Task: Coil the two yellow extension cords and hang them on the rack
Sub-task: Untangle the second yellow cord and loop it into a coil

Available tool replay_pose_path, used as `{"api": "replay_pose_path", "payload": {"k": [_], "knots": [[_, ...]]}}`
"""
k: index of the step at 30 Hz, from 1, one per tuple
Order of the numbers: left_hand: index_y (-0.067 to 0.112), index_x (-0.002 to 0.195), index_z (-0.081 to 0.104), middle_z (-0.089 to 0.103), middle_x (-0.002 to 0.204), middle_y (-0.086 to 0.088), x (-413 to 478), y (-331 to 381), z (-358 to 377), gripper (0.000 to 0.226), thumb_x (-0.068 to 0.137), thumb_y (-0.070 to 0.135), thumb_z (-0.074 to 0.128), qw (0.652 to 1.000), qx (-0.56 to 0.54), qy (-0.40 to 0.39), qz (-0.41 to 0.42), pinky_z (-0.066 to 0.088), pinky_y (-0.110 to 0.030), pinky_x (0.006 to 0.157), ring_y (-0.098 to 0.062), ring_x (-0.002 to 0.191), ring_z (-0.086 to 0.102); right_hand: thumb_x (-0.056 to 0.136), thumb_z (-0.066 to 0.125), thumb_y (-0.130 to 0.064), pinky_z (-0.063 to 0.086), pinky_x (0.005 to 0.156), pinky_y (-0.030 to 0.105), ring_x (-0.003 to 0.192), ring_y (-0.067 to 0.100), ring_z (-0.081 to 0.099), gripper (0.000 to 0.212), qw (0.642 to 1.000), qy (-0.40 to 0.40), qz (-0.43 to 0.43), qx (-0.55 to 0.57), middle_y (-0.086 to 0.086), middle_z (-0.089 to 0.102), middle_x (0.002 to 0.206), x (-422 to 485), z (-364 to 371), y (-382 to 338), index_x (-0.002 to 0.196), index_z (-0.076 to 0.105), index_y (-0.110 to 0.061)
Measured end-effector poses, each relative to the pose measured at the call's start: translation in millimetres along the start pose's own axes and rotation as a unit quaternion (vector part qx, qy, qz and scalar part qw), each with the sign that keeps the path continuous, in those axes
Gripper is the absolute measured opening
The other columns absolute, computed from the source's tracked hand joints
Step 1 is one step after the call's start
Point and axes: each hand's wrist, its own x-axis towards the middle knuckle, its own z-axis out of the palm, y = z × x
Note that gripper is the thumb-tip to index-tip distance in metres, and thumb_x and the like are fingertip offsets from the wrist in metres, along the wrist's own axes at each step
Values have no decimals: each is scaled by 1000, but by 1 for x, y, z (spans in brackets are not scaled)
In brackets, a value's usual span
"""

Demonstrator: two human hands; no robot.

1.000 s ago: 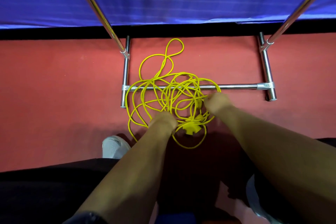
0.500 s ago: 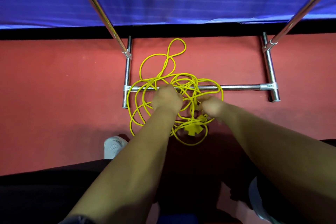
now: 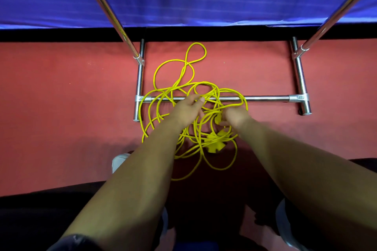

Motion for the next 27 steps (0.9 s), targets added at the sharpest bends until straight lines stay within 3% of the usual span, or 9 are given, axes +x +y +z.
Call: {"api": "replay_pose_path", "payload": {"k": [2,6,8,10,12,16,19,22,27], "knots": [[23,142,57,77,102,-4,1,1,6,53,105,57,44,996,70,-48,-19,54,-30,81,-9,80,68,102,50,-18,54,100,42,124,40,66,34,989,79,-11,-128,22,69,135,-5,-7,-4,125,71,-4],[22,150,51,76,118,-5,-3,5,17,56,106,54,43,953,253,-155,-58,54,-31,80,-25,100,70,98,53,-42,53,91,43,117,43,66,46,956,215,-62,-192,24,71,123,-1,-20,2,117,71,-4],[20,147,54,65,136,-10,-3,12,19,60,104,60,43,924,342,-171,-29,50,-37,97,-31,122,63,95,60,-31,51,86,40,110,43,66,30,939,225,-159,-205,23,72,112,3,-21,3,107,71,-5],[16,144,57,62,139,-12,-4,23,19,78,98,75,35,905,380,-194,-9,45,-40,106,-34,131,56,90,64,-13,47,97,37,116,40,63,26,929,170,-244,-219,21,70,116,11,-19,3,112,75,-7],[17,140,60,61,139,-10,-4,28,18,89,93,84,27,914,353,-200,-28,44,-40,106,-33,130,56,89,62,-9,45,106,36,126,34,60,49,936,62,-253,-238,15,65,134,18,-18,1,137,69,-15],[14,125,72,62,137,-16,3,21,14,75,100,72,31,957,274,-86,-44,42,-40,108,-36,132,53,98,59,-32,52,84,31,100,21,69,64,936,-66,-159,-307,3,69,135,17,-17,2,159,42,-39],[1,122,64,63,129,-20,10,11,12,42,107,29,37,974,225,24,-26,42,-39,107,-38,129,51,101,55,-7,51,65,25,75,15,66,44,942,-87,-175,-272,1,74,108,16,-16,7,136,59,-33],[-2,125,57,53,134,-20,11,6,7,34,103,23,51,983,132,130,-15,41,-43,109,-37,129,49,98,49,3,42,52,13,64,8,58,38,934,-95,-175,-296,-8,67,82,17,-16,7,97,67,-30],[19,161,26,39,160,-10,13,6,2,66,104,34,56,993,99,55,-30,39,-40,113,-30,144,43,104,52,-17,49,67,29,81,21,68,11,935,-66,-159,-310,-4,71,86,17,-9,19,99,59,-24]]}}
